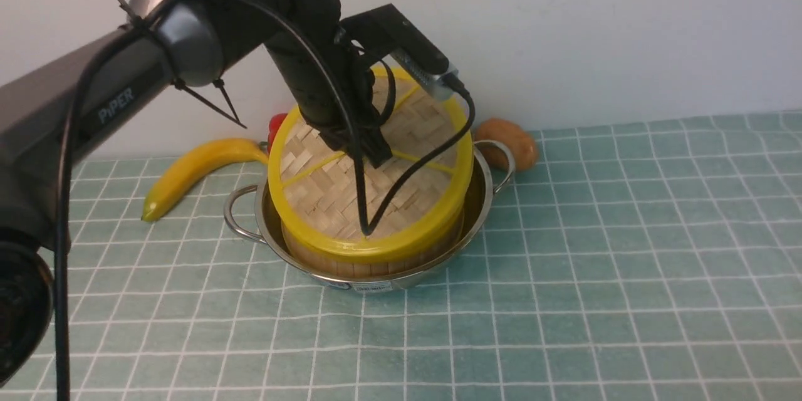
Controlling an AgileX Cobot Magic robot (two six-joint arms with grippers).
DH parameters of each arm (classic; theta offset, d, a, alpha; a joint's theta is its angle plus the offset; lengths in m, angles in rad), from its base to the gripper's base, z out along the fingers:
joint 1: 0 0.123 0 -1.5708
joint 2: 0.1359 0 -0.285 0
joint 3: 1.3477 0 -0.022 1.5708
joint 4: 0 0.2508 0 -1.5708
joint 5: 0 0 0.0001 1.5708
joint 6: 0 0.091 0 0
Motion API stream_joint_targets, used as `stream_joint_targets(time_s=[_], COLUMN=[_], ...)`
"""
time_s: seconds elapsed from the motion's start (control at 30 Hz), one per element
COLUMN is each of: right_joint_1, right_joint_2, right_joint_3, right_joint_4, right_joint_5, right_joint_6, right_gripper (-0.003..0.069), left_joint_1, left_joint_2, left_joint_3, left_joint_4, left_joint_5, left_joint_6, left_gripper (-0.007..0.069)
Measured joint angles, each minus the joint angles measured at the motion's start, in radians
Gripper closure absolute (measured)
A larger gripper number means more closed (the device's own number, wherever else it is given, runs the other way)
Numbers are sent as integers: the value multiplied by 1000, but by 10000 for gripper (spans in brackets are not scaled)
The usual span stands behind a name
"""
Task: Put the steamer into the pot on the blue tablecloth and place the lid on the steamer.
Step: 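Place the yellow bamboo steamer lid onto the steamer in the pot with the left gripper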
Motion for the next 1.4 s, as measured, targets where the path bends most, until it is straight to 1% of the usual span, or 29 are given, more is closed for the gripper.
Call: stream_joint_targets(time_s=[0.13,0.33,0.43,0.93,1.17,1.4], right_joint_1=[0,0,0,0,0,0], right_joint_2=[0,0,0,0,0,0], right_joint_3=[0,0,0,0,0,0], right_joint_4=[0,0,0,0,0,0], right_joint_5=[0,0,0,0,0,0], right_joint_6=[1,8,15,19,19,19], right_gripper=[419,419,419,419,419,419], left_joint_1=[0,0,0,0,0,-1], left_joint_2=[0,6,14,50,70,71], left_joint_3=[0,-1,-3,-4,-4,-4], left_joint_4=[5,65,75,75,68,65], left_joint_5=[0,-13,-18,-35,-80,-87], left_joint_6=[-6,-28,-33,-38,-20,-3], left_gripper=[504,504,504,504,504,504])
